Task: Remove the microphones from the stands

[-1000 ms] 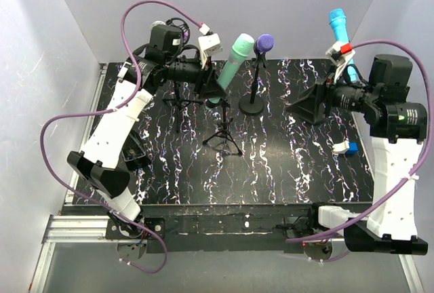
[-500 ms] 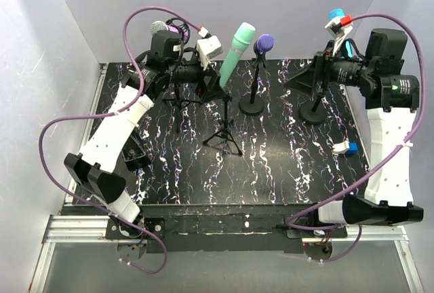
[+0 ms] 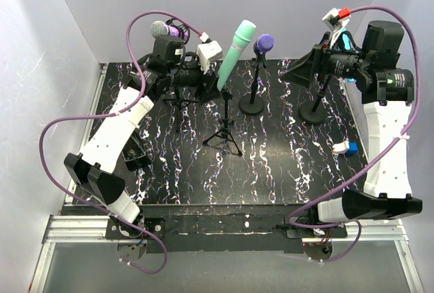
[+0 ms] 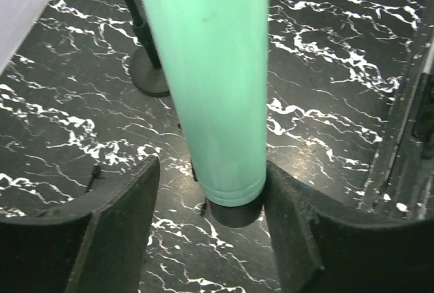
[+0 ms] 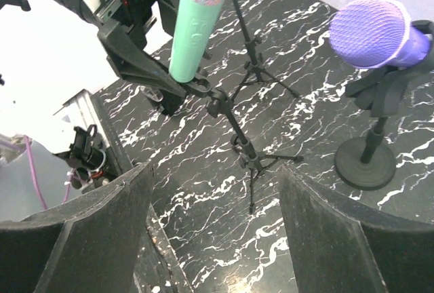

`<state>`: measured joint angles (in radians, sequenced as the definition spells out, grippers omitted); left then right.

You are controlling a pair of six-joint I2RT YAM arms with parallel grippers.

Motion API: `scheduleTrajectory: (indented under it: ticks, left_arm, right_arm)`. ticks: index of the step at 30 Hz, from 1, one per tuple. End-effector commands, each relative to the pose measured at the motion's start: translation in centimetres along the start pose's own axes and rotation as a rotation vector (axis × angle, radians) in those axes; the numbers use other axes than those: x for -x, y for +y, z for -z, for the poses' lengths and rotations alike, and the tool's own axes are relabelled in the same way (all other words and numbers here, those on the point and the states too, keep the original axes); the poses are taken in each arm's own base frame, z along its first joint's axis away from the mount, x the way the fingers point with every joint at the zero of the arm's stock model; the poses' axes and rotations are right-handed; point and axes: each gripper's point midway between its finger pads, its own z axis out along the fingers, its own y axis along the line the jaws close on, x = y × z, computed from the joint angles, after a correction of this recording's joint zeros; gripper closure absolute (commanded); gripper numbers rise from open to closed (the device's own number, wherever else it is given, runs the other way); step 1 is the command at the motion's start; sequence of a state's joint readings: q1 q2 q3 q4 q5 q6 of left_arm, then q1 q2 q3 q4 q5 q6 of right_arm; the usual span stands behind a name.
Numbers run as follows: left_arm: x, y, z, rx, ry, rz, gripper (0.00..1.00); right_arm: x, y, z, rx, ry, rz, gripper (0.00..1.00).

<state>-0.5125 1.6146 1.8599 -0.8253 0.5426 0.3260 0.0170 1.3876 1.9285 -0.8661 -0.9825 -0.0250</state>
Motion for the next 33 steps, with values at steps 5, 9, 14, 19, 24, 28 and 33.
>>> scheduleTrajectory:
  ticks: [5,9,14,19,24,28,33]
  left_arm:
    - [-0.5,-2.6,1.9,-0.101,0.067,0.010,0.63]
    - [0.1,-3.4,1.9,-0.164,0.036,-0.034,0.81]
    - [1.0,-5.3,1.9,-0.285,-0.047,-0.109,1.00]
    - [1.0,-6.5,2.2,-0.363,-0.082,-0.151,1.00]
    - [1.0,-6.0,1.5,-0.348,-0.096,-0.142,1.00]
    - [0.3,-5.7,1.1,-0.342,-0.072,-0.165,1.00]
    - [-0.6,-5.2,1.1,-0.336,-0.034,-0.210,1.00]
  right_arm:
    - [-1.1,2.5,-0.8,0.090,-0.048,0.053,0.21]
    - [-2.0,3.9,-2.2,0.116,-0.082,0.090,0.23]
    - [-2.8,3.5,-3.5,0.056,-0.017,0.120,0.20]
    - [-1.4,3.4,-4.1,0.078,-0.020,0.154,0.16]
    - [0.1,4.7,-5.2,0.201,-0.072,0.077,0.14]
    - [0.8,4.2,-6.4,0.253,-0.111,0.047,0.14]
    - [2.1,4.5,-7.6,0.334,-0.153,0.088,0.15]
